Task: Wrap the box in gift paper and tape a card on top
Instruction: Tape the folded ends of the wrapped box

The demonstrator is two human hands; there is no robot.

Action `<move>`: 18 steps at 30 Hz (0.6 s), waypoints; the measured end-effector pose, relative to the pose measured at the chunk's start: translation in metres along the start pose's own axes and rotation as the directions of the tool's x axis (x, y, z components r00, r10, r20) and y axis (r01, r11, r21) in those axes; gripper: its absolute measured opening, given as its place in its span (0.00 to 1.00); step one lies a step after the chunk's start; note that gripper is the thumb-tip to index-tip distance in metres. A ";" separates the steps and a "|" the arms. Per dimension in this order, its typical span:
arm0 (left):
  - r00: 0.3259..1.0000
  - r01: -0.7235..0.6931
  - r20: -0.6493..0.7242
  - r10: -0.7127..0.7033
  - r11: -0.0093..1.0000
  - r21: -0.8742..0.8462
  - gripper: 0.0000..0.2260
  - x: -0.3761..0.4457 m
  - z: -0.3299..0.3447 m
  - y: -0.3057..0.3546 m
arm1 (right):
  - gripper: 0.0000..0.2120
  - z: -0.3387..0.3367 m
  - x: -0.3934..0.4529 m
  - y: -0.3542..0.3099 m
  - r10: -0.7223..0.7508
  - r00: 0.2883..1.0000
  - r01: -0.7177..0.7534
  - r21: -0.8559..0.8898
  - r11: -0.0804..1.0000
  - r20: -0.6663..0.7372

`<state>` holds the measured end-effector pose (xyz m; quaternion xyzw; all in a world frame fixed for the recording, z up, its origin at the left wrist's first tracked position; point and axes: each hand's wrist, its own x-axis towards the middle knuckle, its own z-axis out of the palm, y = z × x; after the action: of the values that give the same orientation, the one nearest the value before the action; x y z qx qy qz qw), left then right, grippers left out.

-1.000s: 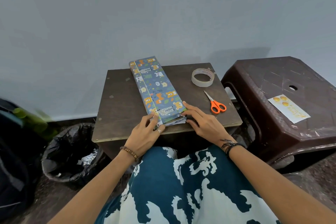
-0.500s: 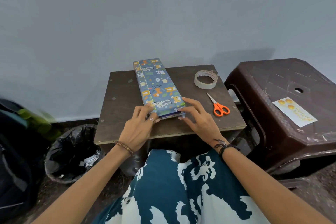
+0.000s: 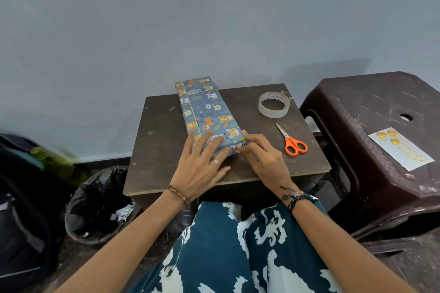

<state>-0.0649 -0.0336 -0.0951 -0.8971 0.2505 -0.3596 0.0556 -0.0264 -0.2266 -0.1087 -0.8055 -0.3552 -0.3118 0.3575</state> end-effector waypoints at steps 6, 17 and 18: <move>0.998 0.017 -0.060 -0.019 0.999 -0.029 0.07 0.014 0.012 0.004 | 0.09 -0.003 0.000 0.003 0.040 0.999 -0.041 0.013 0.999 0.031; 0.999 0.040 -0.025 -0.043 0.990 -0.135 0.09 0.016 0.017 -0.006 | 0.07 -0.010 -0.001 0.010 0.127 0.982 -0.142 0.105 0.984 0.143; 0.999 0.039 -0.025 -0.043 0.990 -0.134 0.09 0.016 0.017 -0.007 | 0.07 -0.009 0.000 0.010 0.110 0.985 -0.123 0.088 0.989 0.135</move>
<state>-0.0407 -0.0370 -0.0954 -0.8987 0.2564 -0.3554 -0.0154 -0.0204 -0.2390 -0.1072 -0.8255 -0.3445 -0.2198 0.3893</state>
